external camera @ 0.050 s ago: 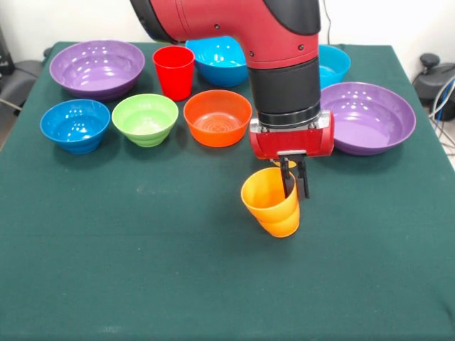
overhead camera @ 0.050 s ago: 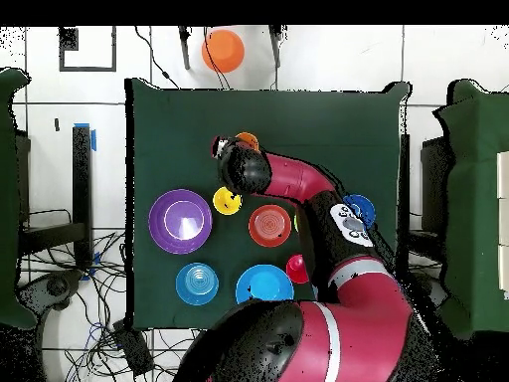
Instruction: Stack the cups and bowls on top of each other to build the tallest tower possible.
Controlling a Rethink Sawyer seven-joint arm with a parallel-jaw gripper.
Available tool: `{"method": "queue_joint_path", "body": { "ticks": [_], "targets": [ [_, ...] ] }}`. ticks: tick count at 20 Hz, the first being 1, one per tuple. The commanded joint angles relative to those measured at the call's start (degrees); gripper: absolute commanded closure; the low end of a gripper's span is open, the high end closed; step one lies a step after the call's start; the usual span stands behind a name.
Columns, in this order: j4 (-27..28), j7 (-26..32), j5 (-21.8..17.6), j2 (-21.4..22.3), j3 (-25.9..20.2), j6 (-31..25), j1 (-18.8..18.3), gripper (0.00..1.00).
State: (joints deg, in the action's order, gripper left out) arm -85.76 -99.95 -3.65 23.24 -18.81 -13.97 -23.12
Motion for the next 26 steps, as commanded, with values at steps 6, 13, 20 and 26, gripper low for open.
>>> {"method": "queue_joint_path", "body": {
  "ticks": [6, 13, 20, 26],
  "targets": [
    [-2.0, -4.8, -0.4, -1.2, -4.2, -0.4, -0.8, 1.00],
    [-2.3, -4.7, -0.7, -1.1, -4.7, 0.2, -1.1, 0.00],
    [-1.8, -3.5, -1.9, -1.0, -4.9, 0.9, -1.0, 0.00],
    [-1.1, -2.7, -2.4, 0.7, -4.7, 0.0, 0.0, 0.00]
  ]
}}
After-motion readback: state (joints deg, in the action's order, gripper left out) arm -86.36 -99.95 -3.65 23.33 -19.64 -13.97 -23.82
